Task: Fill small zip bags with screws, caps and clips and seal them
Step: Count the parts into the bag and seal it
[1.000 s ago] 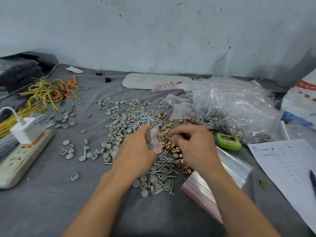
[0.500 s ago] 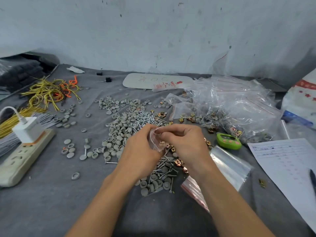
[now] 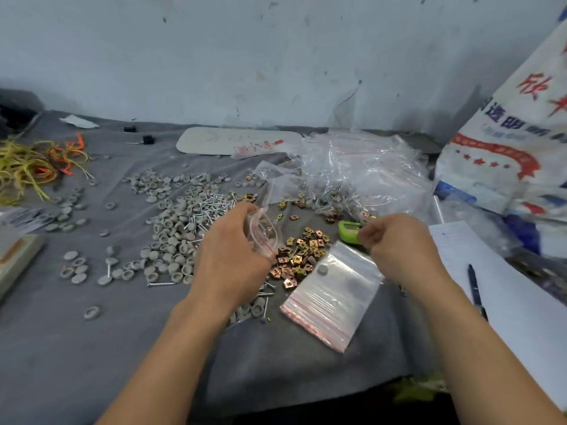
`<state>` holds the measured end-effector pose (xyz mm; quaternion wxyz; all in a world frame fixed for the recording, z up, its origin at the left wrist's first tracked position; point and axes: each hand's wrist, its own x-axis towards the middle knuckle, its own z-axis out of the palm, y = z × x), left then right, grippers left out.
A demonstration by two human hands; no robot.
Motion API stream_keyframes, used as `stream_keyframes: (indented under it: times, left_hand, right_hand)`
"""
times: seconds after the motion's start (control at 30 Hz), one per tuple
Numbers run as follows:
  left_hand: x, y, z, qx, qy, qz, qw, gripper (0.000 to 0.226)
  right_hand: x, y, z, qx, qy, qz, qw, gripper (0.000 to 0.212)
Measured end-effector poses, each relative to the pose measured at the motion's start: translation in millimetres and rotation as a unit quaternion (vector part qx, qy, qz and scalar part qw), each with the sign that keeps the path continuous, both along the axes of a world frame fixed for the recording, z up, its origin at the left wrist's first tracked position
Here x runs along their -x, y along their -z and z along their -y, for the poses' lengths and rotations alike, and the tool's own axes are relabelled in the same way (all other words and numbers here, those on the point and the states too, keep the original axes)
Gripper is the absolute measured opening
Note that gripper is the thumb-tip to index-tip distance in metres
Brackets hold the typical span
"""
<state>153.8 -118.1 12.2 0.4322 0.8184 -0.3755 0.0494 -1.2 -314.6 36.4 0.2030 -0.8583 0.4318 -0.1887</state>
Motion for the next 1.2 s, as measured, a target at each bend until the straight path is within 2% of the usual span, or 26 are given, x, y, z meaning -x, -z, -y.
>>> stream_keyframes:
  times: [0.13, 0.2, 0.33, 0.43, 0.6, 0.67, 0.77, 0.83, 0.87, 0.93, 1.03, 1.1, 1.2]
  left_hand:
    - [22.3, 6.7, 11.8, -0.042, 0.032, 0.037, 0.998, 0.046]
    - [31.1, 10.2, 18.4, -0.055, 0.046, 0.039, 0.997, 0.05]
    - [33.9, 16.6, 28.2, -0.086, 0.044, 0.05, 0.994, 0.054]
    - [30.5, 17.6, 31.1, -0.083, 0.045, 0.037, 0.995, 0.055]
    - [27.8, 18.9, 30.5, -0.076, 0.041, 0.047, 0.995, 0.053]
    - [27.3, 18.8, 29.1, -0.082, 0.042, 0.034, 0.995, 0.053]
    - [27.1, 17.9, 27.7, -0.088, 0.045, 0.002, 0.995, 0.053]
    - [27.9, 18.3, 26.8, -0.082, 0.046, -0.006, 0.996, 0.051]
    - [28.9, 18.6, 26.5, -0.077, 0.047, -0.008, 0.996, 0.05]
    - [31.5, 18.4, 25.7, -0.068, 0.051, -0.009, 0.996, 0.05]
    - [33.8, 15.8, 24.7, -0.062, 0.061, -0.015, 0.996, 0.051]
    - [33.3, 13.1, 22.8, -0.052, 0.067, -0.022, 0.996, 0.051]
    - [31.1, 8.1, 17.0, -0.031, 0.059, -0.052, 0.996, 0.052]
  right_hand:
    - [45.6, 4.3, 15.6, -0.002, 0.036, -0.131, 0.991, 0.023]
    - [59.4, 8.7, 20.1, -0.017, 0.031, -0.161, 0.986, 0.027]
    - [68.8, 13.5, 22.6, -0.037, 0.006, -0.181, 0.983, 0.021]
    - [67.4, 16.3, 19.7, -0.04, -0.022, -0.163, 0.986, 0.02]
    - [66.1, 15.8, 20.8, -0.043, -0.045, -0.172, 0.983, 0.024]
    - [65.0, 13.1, 19.4, -0.027, -0.031, -0.138, 0.99, 0.02]
    - [55.6, 5.6, 10.1, -0.012, -0.006, 0.054, 0.998, 0.021]
    - [42.3, -2.6, -5.6, -0.054, -0.038, 0.169, 0.983, 0.025]
    - [33.6, -5.4, -14.7, -0.085, -0.063, 0.198, 0.974, 0.027]
    - [14.7, -6.7, -30.7, -0.119, -0.116, 0.189, 0.968, 0.026]
    - [-10.4, -6.3, -50.7, -0.122, -0.164, 0.147, 0.968, 0.012]
    - [-23.6, -5.2, -59.9, -0.129, -0.191, 0.138, 0.963, 0.011]
    - [-33.2, -7.1, -65.0, -0.13, -0.181, 0.165, 0.961, 0.014]
